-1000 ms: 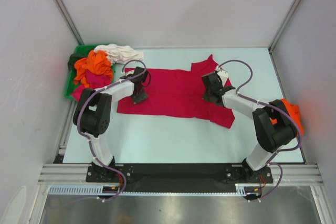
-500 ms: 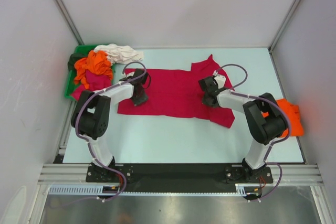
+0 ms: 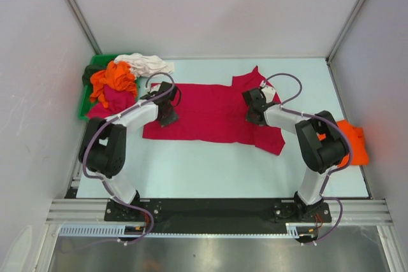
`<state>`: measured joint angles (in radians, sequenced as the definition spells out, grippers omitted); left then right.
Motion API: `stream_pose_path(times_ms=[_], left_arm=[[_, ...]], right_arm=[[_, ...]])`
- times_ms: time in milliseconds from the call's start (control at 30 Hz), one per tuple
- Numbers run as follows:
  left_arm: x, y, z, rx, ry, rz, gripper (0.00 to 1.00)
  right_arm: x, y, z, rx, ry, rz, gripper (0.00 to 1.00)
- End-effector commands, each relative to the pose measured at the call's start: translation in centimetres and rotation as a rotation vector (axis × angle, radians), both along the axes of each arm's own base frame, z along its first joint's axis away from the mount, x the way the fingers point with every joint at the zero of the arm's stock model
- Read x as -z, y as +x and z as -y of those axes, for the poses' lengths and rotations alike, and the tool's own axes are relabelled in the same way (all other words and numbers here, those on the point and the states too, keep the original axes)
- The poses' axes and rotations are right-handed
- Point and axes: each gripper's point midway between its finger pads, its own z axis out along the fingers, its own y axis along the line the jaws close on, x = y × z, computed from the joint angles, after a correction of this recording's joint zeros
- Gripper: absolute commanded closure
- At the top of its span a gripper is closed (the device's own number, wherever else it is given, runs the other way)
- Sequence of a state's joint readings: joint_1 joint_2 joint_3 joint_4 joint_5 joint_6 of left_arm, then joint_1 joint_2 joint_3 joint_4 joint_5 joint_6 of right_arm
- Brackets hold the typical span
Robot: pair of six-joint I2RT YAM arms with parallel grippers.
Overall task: Fold and stack the t-shirts
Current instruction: Fold the flattened tshirt in 1/3 of the way
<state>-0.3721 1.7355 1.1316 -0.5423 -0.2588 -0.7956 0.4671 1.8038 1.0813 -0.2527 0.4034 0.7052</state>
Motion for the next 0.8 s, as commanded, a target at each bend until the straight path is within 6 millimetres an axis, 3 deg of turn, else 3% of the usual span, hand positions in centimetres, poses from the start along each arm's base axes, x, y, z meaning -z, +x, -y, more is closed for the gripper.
stream_pose_path(times_ms=[0,67,300,533,767], left_arm=[[-3.9,0.9,1.8,0.024,-0.039,0.108,0.66],[-3.6,0.9,2.7,0.042,-0.043,0.098,0.66],[1.1,-0.6,4.2,0.072,-0.044,-0.032,0.66],[2.0,-1.0,4.1,0.078,-0.042,-0.053,0.66],[2.5,-1.4,4.0,0.083,-0.036,-0.070,0.66]], right_arm=[[-1.7,1.6,0.0,0.008,-0.012,0.054,0.83],[-1.6,1.7,0.0,0.010,-0.012,0.054,0.83],[-0.4,2.6,0.7,0.020,-0.027,0.031,0.83],[-1.2,5.8,1.9,0.051,-0.025,0.065,0.83],[-1.8,9.5,1.2,0.047,-0.021,0.085,0.83]])
